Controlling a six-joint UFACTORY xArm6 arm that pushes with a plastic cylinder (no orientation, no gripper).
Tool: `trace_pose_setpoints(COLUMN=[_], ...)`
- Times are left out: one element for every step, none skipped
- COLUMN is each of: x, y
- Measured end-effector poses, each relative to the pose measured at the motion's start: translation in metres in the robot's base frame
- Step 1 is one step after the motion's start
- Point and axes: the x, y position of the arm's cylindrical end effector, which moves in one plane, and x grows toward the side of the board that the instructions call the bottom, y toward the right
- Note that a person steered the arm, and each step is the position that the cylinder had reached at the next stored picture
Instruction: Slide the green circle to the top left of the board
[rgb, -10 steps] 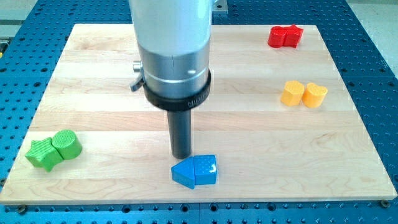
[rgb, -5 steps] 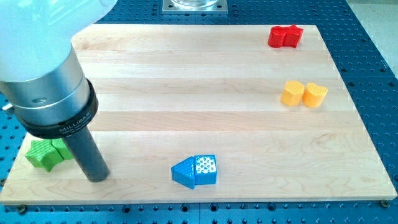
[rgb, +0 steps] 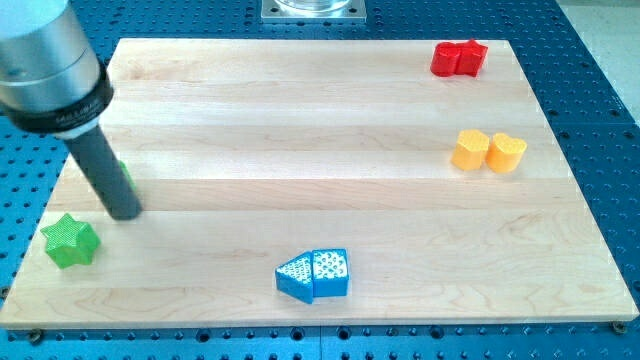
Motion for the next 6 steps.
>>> trace_pose_setpoints(x=[0.005, -0.052, -0.093, -0.033, -0.01, -0.053], y=[-0.001, 0.006, 0.03, 0.033, 0.029, 0.002])
